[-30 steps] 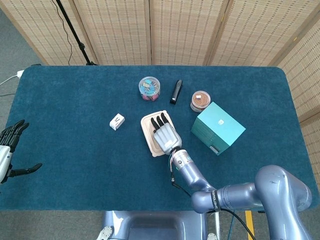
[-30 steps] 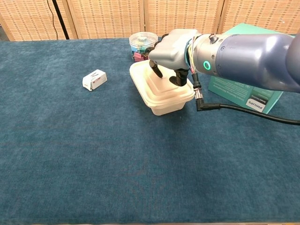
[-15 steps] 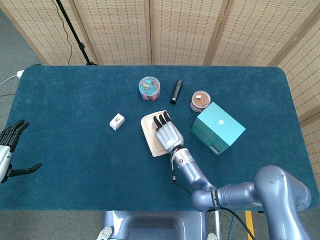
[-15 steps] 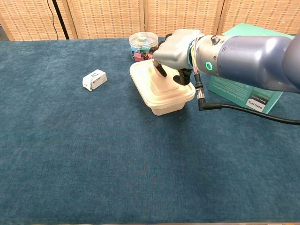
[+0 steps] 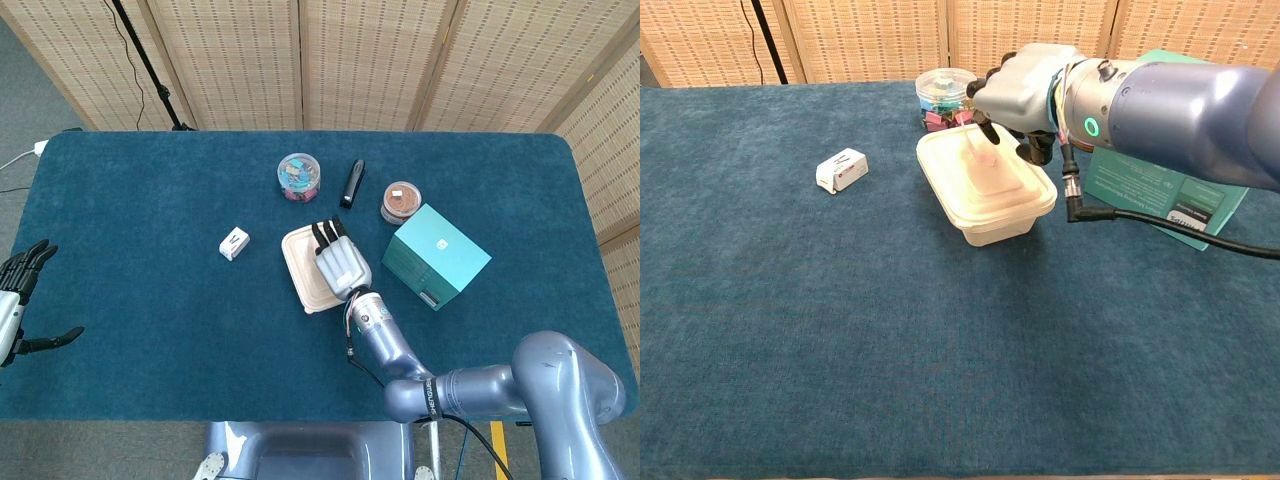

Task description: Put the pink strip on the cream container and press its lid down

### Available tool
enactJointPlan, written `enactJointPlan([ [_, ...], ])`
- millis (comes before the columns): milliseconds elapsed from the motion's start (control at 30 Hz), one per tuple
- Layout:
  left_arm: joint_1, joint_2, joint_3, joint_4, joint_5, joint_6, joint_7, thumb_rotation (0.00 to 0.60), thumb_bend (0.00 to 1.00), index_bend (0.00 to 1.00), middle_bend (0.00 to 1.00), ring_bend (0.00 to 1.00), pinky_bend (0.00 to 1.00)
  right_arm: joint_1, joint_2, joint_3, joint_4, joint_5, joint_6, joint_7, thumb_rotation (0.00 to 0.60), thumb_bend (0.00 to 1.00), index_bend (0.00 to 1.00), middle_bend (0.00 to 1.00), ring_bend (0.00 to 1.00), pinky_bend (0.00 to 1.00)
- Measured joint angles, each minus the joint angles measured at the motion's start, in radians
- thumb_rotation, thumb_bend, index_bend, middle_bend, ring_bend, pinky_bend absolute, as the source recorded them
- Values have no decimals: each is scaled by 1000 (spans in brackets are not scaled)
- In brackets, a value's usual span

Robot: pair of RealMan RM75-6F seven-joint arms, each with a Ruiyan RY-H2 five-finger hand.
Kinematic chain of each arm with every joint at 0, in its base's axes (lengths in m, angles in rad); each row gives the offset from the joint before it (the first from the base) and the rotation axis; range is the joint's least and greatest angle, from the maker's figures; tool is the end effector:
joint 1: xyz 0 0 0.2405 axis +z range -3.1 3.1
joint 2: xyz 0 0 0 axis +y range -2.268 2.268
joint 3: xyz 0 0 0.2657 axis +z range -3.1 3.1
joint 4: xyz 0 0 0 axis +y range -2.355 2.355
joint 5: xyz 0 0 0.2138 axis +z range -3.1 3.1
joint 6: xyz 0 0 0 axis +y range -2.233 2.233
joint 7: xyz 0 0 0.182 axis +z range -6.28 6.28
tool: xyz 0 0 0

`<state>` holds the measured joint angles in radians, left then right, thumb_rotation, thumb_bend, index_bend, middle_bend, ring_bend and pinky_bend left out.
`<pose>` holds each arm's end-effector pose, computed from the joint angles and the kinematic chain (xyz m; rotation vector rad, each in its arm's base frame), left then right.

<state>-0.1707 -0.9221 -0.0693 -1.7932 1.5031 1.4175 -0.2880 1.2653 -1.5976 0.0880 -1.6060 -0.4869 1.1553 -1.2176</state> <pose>-0.2771 0.2462 0.1964 -1.3751 -1.0990 -1.1485 -0.0203 -0.4077 -0.0545 2.0110 -0.2433 0.4475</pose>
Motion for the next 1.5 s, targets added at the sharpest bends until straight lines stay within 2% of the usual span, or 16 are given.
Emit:
enactJointPlan([
  [33, 0, 0, 0, 0, -1, 0, 1, 600, 0, 0, 0, 0, 0, -2, 4, 2, -7, -4, 5, 1, 600, 557, 245, 0, 0, 0],
  [100, 0, -1, 0, 1, -1, 0, 2, 600, 0, 0, 0, 0, 0, -8, 16, 8, -23, -17, 17, 10, 600, 388, 210, 0, 0, 0],
  [167, 1, -1, 0, 2, -1, 1, 1, 600, 0, 0, 0, 0, 0, -20, 35, 14, -45, -39, 31, 32, 600, 158, 140, 0, 0, 0],
  [267, 3, -1, 0, 5, -1, 4, 1, 600, 0, 0, 0, 0, 0, -38, 57, 19, -68, -69, 50, 60, 600, 28, 18, 0, 0, 0],
  [300, 4, -1, 1, 6, 0, 6, 1, 600, 0, 0, 0, 0, 0, -45, 65, 21, -77, -80, 58, 74, 600, 12, 5, 0, 0, 0],
  [533, 12, -7, 6, 14, 0, 14, 23, 600, 0, 0, 0, 0, 0, -139, 133, 15, -141, -268, 135, 240, 600, 0, 0, 0, 0, 0],
  [700, 29, -19, 13, 25, -1, 32, 46, 600, 0, 0, 0, 0, 0, -241, 186, -12, -178, -457, 204, 438, 600, 0, 0, 0, 0, 0],
  [867, 48, -30, 23, 33, 11, 59, 43, 600, 0, 0, 0, 0, 0, -382, 256, -66, -194, -636, 278, 659, 600, 0, 0, 0, 0, 0],
  [1000, 70, -53, 38, 65, 35, 92, 36, 600, 0, 0, 0, 0, 0, -505, 306, -119, -193, -707, 337, 798, 600, 0, 0, 0, 0, 0],
  [1233, 102, -89, 48, 132, 29, 121, -13, 600, 0, 0, 0, 0, 0, -682, 346, -189, -113, -797, 427, 971, 600, 0, 0, 0, 0, 0],
  [1500, 113, -114, 47, 170, 13, 122, 18, 600, 0, 0, 0, 0, 0, -888, 342, -229, 77, -816, 469, 1218, 600, 0, 0, 0, 0, 0],
])
